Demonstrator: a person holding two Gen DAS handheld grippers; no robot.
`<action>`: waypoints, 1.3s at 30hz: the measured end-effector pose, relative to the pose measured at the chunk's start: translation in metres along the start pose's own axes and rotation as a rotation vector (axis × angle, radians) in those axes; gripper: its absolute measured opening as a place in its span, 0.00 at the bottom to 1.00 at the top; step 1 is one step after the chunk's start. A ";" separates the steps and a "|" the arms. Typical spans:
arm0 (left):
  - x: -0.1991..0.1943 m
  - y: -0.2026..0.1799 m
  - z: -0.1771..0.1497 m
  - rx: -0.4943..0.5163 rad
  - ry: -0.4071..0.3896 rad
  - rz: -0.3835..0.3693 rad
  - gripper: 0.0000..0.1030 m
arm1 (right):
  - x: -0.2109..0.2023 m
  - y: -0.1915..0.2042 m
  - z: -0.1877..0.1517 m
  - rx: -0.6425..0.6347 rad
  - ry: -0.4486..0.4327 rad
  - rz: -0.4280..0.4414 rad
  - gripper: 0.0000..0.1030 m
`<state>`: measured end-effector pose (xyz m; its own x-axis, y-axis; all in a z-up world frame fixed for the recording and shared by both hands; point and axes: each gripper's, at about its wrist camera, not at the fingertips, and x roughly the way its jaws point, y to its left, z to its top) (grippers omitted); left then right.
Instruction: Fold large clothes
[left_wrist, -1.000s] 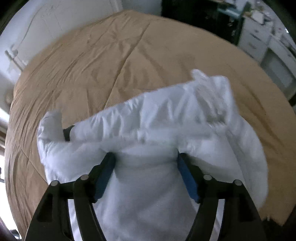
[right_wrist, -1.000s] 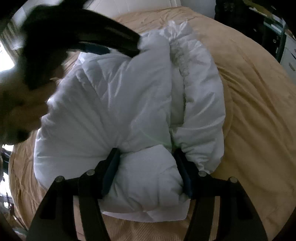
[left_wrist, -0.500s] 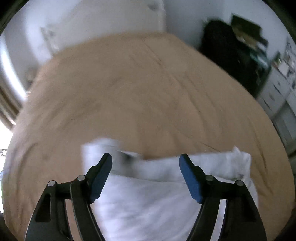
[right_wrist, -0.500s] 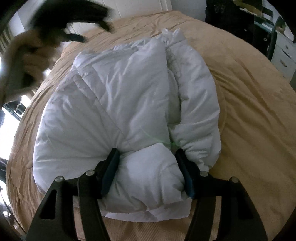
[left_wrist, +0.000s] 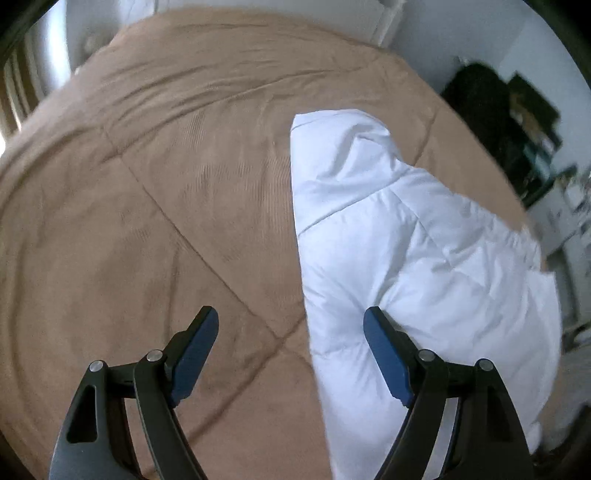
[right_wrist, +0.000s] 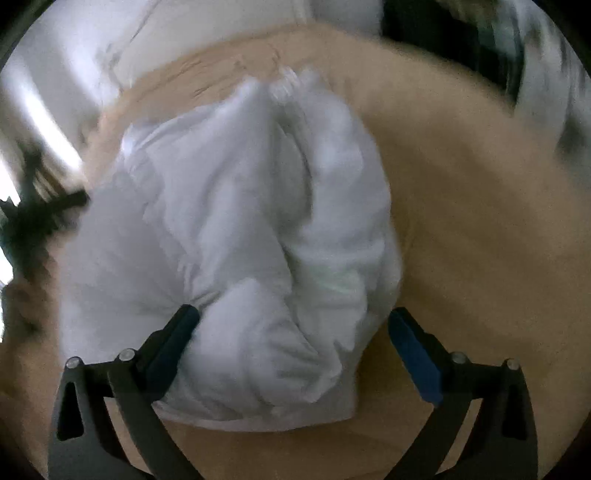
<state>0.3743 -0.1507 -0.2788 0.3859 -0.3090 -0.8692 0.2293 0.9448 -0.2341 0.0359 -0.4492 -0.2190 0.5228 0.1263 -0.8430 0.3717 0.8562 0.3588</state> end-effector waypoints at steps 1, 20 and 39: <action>0.001 -0.001 0.001 -0.002 0.000 -0.023 0.79 | 0.009 -0.019 -0.001 0.111 0.055 0.113 1.00; 0.064 -0.017 0.012 -0.199 0.211 -0.443 0.99 | 0.079 -0.059 0.011 0.268 0.154 0.454 0.97; -0.067 0.115 0.058 -0.175 0.023 -0.257 0.50 | 0.078 0.105 0.044 0.022 0.135 0.661 0.66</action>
<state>0.4265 -0.0281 -0.2222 0.3149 -0.5393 -0.7810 0.1585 0.8412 -0.5170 0.1491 -0.3713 -0.2295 0.5456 0.6828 -0.4859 0.0234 0.5671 0.8233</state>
